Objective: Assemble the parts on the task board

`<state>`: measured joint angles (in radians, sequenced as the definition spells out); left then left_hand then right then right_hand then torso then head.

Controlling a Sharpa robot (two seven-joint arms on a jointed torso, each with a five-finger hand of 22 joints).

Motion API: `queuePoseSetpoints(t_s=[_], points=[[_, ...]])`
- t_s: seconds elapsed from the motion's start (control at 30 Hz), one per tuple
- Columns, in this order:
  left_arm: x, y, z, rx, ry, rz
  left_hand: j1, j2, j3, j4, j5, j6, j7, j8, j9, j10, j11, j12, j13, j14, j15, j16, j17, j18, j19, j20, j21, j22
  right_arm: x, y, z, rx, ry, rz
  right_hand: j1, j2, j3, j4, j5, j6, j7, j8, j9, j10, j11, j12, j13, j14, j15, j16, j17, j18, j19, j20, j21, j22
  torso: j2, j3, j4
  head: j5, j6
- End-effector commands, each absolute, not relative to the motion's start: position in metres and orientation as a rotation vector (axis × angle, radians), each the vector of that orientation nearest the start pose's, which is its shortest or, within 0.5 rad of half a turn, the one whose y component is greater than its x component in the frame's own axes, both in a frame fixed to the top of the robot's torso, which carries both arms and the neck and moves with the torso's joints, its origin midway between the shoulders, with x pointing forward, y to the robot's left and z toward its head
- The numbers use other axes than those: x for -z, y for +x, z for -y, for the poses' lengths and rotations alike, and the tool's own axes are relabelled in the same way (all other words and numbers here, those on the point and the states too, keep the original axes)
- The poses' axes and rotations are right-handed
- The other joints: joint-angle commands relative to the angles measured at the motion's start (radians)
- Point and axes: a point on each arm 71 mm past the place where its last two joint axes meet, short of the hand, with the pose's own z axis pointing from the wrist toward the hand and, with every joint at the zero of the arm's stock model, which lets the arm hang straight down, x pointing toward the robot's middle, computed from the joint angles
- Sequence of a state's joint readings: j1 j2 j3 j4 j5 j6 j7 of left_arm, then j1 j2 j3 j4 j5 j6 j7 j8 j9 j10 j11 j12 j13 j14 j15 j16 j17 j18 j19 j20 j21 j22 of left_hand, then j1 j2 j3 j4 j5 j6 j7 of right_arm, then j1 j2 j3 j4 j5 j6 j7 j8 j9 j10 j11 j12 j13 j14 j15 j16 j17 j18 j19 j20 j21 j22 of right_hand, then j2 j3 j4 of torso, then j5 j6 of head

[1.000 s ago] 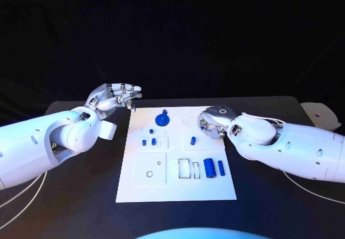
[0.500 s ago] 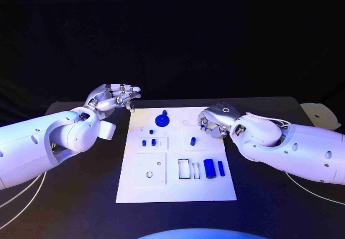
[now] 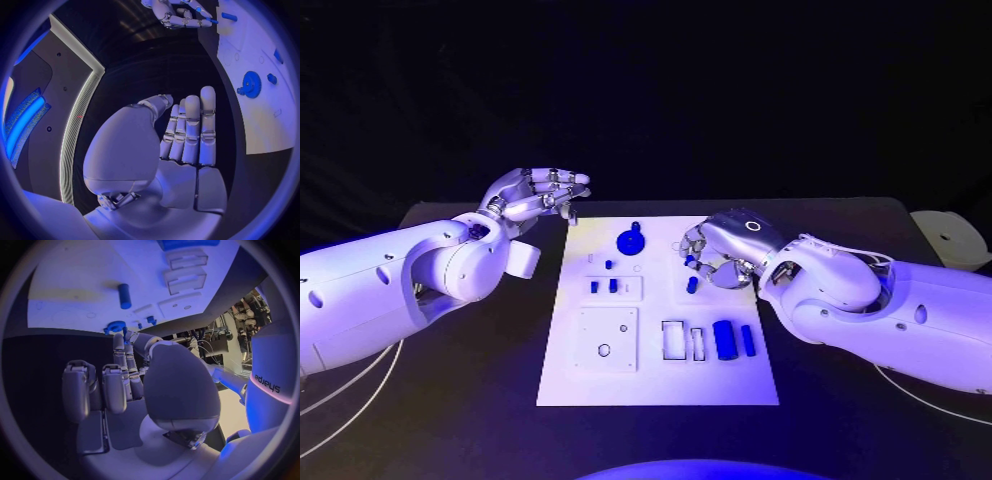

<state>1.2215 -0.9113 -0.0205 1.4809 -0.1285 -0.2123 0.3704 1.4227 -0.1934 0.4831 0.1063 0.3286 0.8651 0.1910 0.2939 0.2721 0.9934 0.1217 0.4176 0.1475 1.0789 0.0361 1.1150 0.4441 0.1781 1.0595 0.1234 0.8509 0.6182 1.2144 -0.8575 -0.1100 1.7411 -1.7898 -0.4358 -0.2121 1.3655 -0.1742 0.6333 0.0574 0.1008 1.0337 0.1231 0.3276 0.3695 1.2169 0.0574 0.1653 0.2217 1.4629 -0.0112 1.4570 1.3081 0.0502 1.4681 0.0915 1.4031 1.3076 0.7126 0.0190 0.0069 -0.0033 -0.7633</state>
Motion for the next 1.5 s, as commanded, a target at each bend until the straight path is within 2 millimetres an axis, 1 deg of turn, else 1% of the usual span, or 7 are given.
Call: queuePoseSetpoints(t_s=[0.03, 0.1, 0.3, 0.67, 0.9, 1.17, 1.5], points=[[0.161, 0.500, -0.246, 1.530, -0.968, -1.441, 0.009, -0.003, 0.006, 0.000, 0.006, -0.005, 0.004, -0.005, -0.001, -0.008, 0.000, 0.003, 0.001, -0.007, 0.003, -0.006, -0.001, 0.006, 0.000, -0.001, -0.007, -0.001, 0.168, 0.421, 0.132, -0.731, -0.435, -1.408, -0.005, 0.005, -0.001, -0.005, 0.005, 0.006, 0.004, 0.004, 0.001, 0.010, 0.000, -0.004, 0.000, 0.063, -0.007, 0.006, 0.037, -0.013, 0.034, -0.006, 0.007, 0.169, -0.001, -0.0027, 0.0017, 0.020, 0.000], [0.161, 0.500, -0.244, 1.534, -0.966, -1.443, 0.009, -0.003, 0.006, 0.000, 0.006, -0.005, 0.004, -0.005, -0.001, -0.008, 0.000, 0.003, 0.001, -0.007, 0.003, -0.006, -0.001, 0.006, 0.000, -0.001, -0.007, -0.001, 0.169, 0.417, 0.122, -0.760, -0.444, -1.409, -0.006, 0.004, -0.001, -0.005, 0.007, 0.005, 0.004, 0.004, 0.001, 0.009, 0.001, -0.005, 0.000, 0.063, -0.007, 0.006, 0.037, -0.013, 0.034, -0.006, 0.007, 0.169, -0.001, -0.0032, 0.0018, 0.032, -0.002], [0.161, 0.500, -0.238, 1.542, -0.963, -1.446, 0.009, -0.003, 0.007, 0.000, 0.006, -0.006, 0.005, -0.005, -0.002, -0.009, 0.000, 0.004, 0.001, -0.007, 0.004, -0.006, -0.001, 0.006, -0.001, 0.000, -0.007, 0.000, 0.184, 0.409, 0.097, -0.821, -0.472, -1.435, -0.007, 0.005, -0.001, -0.006, 0.008, 0.004, 0.004, 0.003, 0.001, 0.009, 0.001, -0.006, -0.001, 0.063, -0.007, 0.006, 0.037, -0.013, 0.034, -0.006, 0.006, 0.169, 0.000, -0.0035, -0.0014, 0.085, -0.014], [0.162, 0.502, -0.229, 1.553, -0.959, -1.450, 0.007, -0.003, 0.008, -0.001, 0.005, -0.007, 0.005, -0.005, -0.002, -0.010, 0.001, 0.004, 0.001, -0.008, 0.004, -0.007, -0.002, 0.006, -0.002, 0.000, -0.007, 0.000, 0.222, 0.397, 0.066, -0.883, -0.496, -1.502, -0.010, 0.005, -0.001, -0.007, 0.011, 0.001, 0.005, 0.002, 0.002, 0.008, 0.002, -0.008, -0.001, 0.064, -0.006, 0.006, 0.037, -0.013, 0.033, -0.006, 0.003, 0.167, 0.002, -0.0029, -0.0001, 0.135, -0.027], [0.162, 0.502, -0.226, 1.560, -0.957, -1.456, 0.006, -0.003, 0.008, -0.001, 0.005, -0.007, 0.005, -0.005, -0.002, -0.010, 0.001, 0.005, 0.001, -0.008, 0.004, -0.007, -0.003, 0.006, -0.002, 0.000, -0.007, -0.001, 0.233, 0.393, 0.058, -0.894, -0.508, -1.521, -0.011, 0.005, -0.001, -0.007, 0.012, 0.000, 0.006, 0.002, 0.002, 0.007, 0.002, -0.009, -0.002, 0.064, -0.006, 0.006, 0.037, -0.013, 0.033, -0.006, 0.004, 0.168, 0.002, -0.0029, -0.0017, 0.149, -0.037], [0.162, 0.502, -0.225, 1.562, -0.957, -1.460, 0.006, -0.003, 0.008, -0.001, 0.005, -0.007, 0.005, -0.005, -0.002, -0.010, 0.001, 0.005, 0.001, -0.008, 0.004, -0.007, -0.003, 0.006, -0.002, 0.000, -0.007, -0.001, 0.244, 0.390, 0.054, -0.898, -0.517, -1.549, -0.012, 0.005, -0.001, -0.007, 0.012, 0.000, 0.006, 0.002, 0.002, 0.007, 0.003, -0.010, -0.002, 0.064, -0.006, 0.006, 0.037, -0.013, 0.033, -0.006, 0.004, 0.168, 0.001, -0.0018, -0.0003, 0.167, -0.052], [0.163, 0.503, -0.225, 1.562, -0.958, -1.463, 0.005, -0.003, 0.009, -0.001, 0.005, -0.007, 0.005, -0.005, -0.002, -0.011, 0.001, 0.006, 0.001, -0.009, 0.005, -0.008, -0.003, 0.006, -0.003, 0.001, -0.007, -0.001, 0.248, 0.390, 0.056, -0.884, -0.528, -1.560, -0.012, 0.005, -0.001, -0.007, 0.012, 0.000, 0.006, 0.002, 0.002, 0.007, 0.003, -0.010, -0.002, 0.064, -0.005, 0.006, 0.037, -0.012, 0.032, -0.006, 0.003, 0.167, 0.001, -0.0019, -0.0009, 0.172, -0.057]])
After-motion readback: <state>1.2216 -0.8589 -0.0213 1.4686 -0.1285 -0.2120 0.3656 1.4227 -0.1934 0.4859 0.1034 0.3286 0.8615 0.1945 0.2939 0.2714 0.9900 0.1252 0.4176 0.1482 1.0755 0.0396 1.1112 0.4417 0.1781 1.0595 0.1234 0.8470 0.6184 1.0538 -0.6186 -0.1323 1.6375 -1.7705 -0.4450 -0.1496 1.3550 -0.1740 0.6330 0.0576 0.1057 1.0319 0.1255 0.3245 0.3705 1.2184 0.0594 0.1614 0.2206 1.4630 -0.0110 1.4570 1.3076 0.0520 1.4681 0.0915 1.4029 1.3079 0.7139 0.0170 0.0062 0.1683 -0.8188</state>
